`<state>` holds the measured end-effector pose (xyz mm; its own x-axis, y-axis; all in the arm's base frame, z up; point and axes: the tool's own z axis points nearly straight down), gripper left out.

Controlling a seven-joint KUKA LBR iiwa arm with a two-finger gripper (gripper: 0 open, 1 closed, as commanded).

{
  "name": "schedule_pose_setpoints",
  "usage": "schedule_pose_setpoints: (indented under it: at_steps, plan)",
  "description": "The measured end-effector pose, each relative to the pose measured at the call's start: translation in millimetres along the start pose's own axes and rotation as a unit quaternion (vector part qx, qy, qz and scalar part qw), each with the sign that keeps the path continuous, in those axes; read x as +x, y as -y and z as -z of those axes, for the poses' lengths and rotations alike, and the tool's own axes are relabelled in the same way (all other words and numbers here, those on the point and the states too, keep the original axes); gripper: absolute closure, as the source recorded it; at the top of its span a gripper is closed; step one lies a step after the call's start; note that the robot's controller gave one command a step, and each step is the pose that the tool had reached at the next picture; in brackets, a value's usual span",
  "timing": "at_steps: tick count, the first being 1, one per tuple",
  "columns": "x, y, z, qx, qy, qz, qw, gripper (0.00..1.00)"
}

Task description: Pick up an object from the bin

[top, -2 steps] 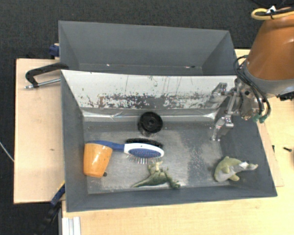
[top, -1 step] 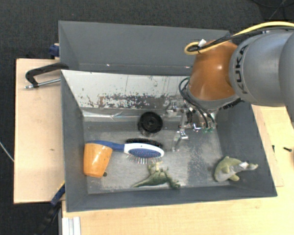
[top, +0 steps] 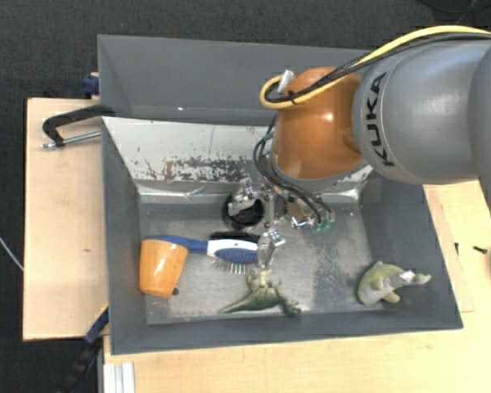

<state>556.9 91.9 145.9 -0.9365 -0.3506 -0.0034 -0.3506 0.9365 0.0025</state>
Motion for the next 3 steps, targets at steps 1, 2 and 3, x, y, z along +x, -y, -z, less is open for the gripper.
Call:
schedule_pose_setpoints:
  at_steps: [1, 2, 3]
  plan:
    - [-9.3, -11, -68, 0.000, -0.0018, 0.177, 0.9841, 0.00]
    - [-11.2, -10, -66, 0.001, 0.0023, 0.176, 0.9844, 1.00]
    - [-28.9, -20, 86, 0.003, 0.0056, 0.138, 0.9904, 1.00]
